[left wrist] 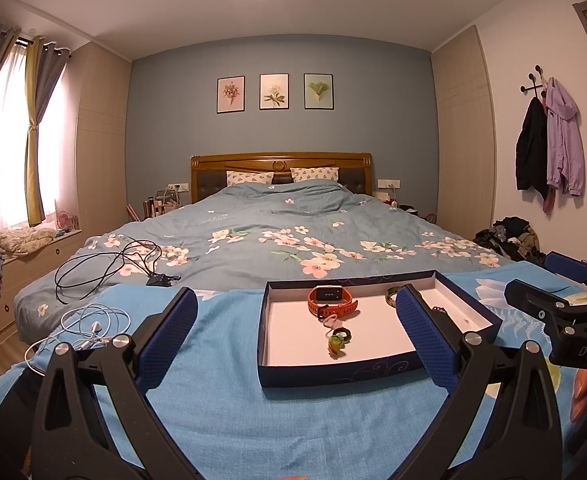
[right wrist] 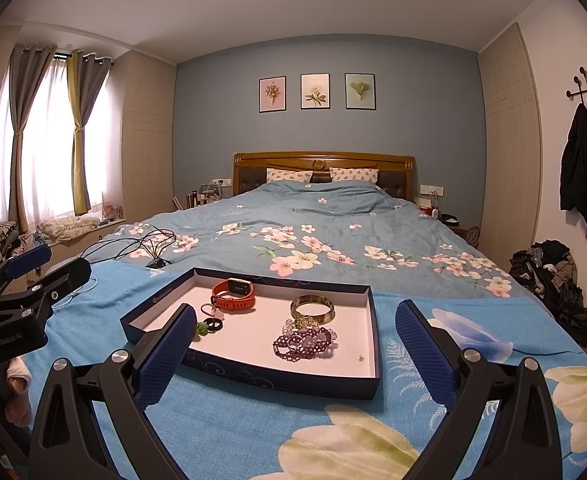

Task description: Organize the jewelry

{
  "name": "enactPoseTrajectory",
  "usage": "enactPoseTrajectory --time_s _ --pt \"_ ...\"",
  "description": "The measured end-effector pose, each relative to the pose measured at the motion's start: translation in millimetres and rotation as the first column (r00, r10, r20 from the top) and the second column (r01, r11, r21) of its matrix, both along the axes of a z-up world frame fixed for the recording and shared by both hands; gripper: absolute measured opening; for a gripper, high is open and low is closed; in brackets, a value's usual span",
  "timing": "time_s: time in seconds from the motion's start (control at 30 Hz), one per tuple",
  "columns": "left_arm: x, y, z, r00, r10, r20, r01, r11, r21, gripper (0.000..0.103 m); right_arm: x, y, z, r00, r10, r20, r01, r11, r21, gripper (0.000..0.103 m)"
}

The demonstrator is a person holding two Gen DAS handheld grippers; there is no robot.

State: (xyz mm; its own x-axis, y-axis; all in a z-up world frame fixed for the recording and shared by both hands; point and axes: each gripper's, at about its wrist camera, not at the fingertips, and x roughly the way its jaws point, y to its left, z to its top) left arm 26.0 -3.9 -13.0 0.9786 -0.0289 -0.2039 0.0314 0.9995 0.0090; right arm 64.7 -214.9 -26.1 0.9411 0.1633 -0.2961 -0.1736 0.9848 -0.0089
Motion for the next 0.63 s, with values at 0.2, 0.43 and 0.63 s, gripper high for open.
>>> enactPoseTrajectory --time_s 0.2,0.43,0.63 --pt "0.0 0.2 -0.4 1.0 0.004 0.009 -0.005 1.0 0.004 0.098 0.2 0.2 -0.2 1.0 -0.001 -0.001 0.001 1.0 0.0 0.096" --pt "1.4 0.7 -1.1 1.0 0.011 0.009 -0.011 1.0 0.003 0.098 1.1 -1.1 -1.4 1.0 0.002 -0.008 -0.002 1.0 0.011 0.096" --pt "10.1 10.1 -5.5 0.999 0.009 -0.042 -0.01 1.0 -0.015 0.098 9.1 -17.7 -5.4 0.997 -0.032 -0.065 0.03 0.999 -0.04 0.096"
